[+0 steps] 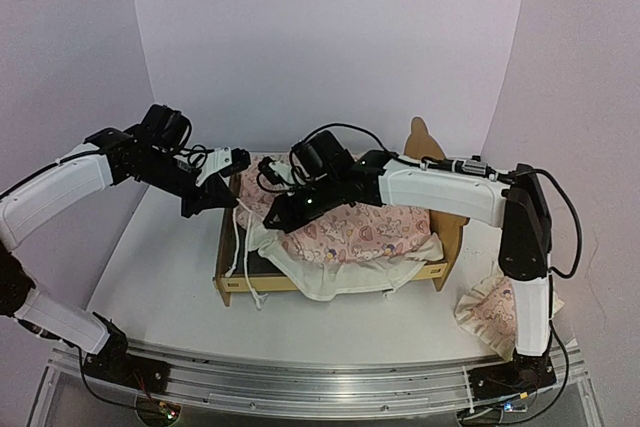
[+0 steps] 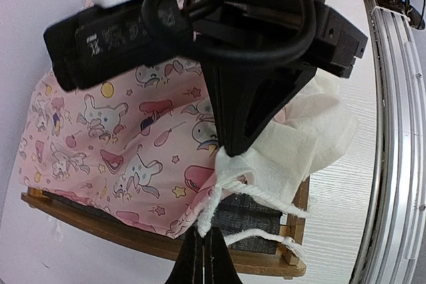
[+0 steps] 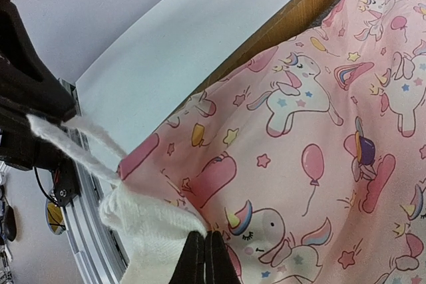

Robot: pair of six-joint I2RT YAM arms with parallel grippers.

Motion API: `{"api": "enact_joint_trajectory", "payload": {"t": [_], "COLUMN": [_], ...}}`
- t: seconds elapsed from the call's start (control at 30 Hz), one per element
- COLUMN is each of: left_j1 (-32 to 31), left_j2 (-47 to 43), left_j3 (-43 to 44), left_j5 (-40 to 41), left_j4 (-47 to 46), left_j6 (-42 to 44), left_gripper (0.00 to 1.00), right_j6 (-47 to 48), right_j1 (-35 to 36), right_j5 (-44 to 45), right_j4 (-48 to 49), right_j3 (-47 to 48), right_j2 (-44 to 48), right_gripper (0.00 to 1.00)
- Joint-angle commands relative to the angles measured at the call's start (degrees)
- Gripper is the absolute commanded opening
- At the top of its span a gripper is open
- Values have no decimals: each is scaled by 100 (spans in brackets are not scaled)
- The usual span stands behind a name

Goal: Set up the pet bed

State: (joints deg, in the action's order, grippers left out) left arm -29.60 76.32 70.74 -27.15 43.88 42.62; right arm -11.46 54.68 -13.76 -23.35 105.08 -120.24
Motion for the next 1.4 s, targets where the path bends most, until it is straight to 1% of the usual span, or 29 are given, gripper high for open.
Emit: {"api": "enact_joint_trajectory", "payload": {"t": [0.0,0.27,0.4,0.53,0.67,0.73,0.97,1.2,1.37], "left_j1": [-95,-116,-120,-202,-264,-319,-368,-458,-493], "left_j2": [135,37,95,119,-22,-99,-193,-102,-122], "left_j3": [488,115,260,465,505,530,437,690,505], "left_j5": [-19,-261,-392,-1029,-1875,-2054,-1964,-2129,-2138], "left_j4": [-237,-118,10,576,1265,1447,1306,1032,883], "left_j6": [313,74,-122,-404,-371,-369,-565,-964,-1130], "left_gripper": [0,0,0,0,0,0,0,0,0], "right_j6": [70,88,98,110,112,117,120,100,92], "right_j1": [-38,-40,-40,-39,-39,-36,-39,-42,-43], "right_j5": [133,162,141,179,204,206,204,212,215], "right_j4": [-179,-179,-180,-179,-179,-179,-179,-176,-179], "right_j3": [-91,-206,-203,-221,-243,-250,-234,-267,-283], "right_j2": [301,361,358,382,404,405,394,404,412], "right_gripper": [0,0,0,0,0,0,0,0,0]}}
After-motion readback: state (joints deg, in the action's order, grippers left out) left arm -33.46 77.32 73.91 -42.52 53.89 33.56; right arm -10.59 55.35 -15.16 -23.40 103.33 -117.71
